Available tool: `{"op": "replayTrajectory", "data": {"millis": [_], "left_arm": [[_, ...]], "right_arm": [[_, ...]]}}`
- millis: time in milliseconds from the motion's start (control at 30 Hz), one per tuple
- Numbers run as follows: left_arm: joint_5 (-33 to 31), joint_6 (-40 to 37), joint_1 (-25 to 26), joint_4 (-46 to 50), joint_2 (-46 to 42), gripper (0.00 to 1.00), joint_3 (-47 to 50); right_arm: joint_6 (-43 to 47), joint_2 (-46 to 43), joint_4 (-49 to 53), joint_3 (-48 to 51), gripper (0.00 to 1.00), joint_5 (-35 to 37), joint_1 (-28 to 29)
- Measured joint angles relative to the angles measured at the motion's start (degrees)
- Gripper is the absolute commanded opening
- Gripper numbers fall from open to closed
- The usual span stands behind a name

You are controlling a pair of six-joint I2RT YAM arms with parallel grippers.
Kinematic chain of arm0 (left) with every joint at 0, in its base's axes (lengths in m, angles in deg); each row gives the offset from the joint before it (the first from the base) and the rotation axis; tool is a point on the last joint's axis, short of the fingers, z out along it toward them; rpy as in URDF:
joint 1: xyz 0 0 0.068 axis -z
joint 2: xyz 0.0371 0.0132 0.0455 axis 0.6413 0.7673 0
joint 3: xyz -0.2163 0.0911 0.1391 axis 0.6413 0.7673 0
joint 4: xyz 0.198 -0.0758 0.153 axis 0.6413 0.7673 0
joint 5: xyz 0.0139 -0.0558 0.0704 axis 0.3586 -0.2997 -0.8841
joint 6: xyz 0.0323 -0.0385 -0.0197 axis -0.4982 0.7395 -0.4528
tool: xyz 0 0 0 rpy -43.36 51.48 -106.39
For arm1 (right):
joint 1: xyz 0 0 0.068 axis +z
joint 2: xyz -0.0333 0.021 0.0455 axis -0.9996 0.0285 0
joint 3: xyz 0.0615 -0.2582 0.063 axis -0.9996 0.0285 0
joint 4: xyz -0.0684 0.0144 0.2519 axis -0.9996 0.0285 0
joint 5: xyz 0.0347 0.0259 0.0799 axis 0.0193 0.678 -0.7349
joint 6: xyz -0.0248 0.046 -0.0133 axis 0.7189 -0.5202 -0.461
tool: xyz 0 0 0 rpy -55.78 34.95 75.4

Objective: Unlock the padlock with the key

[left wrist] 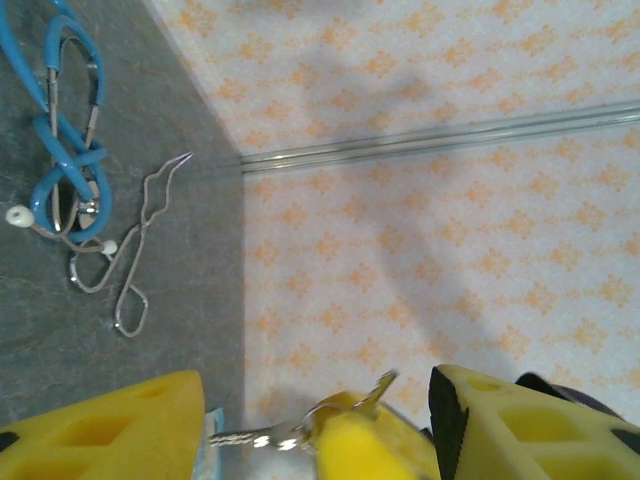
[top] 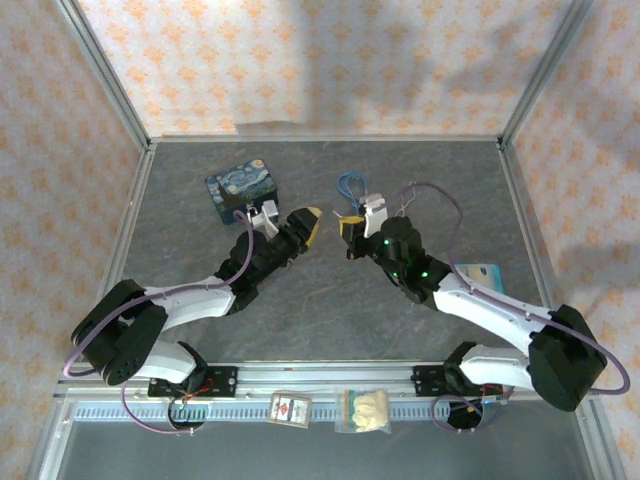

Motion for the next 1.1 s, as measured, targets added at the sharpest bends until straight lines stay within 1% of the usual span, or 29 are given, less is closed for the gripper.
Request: {"op": "replayTrajectory", "data": {"millis": [133,200,333,500,700,800,933,1100], "left_arm": [[-0.4,1.1,0.0,-0.6,1.2,0.58,-1.5],[-0.4,1.5,0.0,-0.6,2.2,0.54,-2.7],[-0.3,1.7,0.0,-0.4,4.1,0.51,-5.4],[0.0,1.7,0.7,0.3,5.0,0.44,-6.8],[0.1,1.9,1.1,0.5,6.4,0.40,-7.1],[0.1,1.9,1.1,0.7,6.5,0.34,-7.1],[0.1,2.2,1.1,0.8,6.5,0.24,-7.1],[0.1,2.3,1.1,1.8,6.6,0.22,-7.1]], "right_arm": [[2.8,2.0,0.0,0.0,0.00,1.2,0.7],[3.6,2.1,-0.1,0.0,0.00,1.6,0.8],[4.9,2.1,-0.7,0.0,0.00,2.5,1.1],[6.1,2.4,-1.5,0.0,0.00,2.9,1.6],[6.4,3.3,-1.9,0.0,0.00,3.3,1.8],[6.5,3.4,-2.2,0.0,0.00,3.5,1.8],[6.9,3.8,-2.3,0.0,0.00,3.7,1.8],[7.4,4.1,-2.6,0.0,0.00,3.8,1.8]]}}
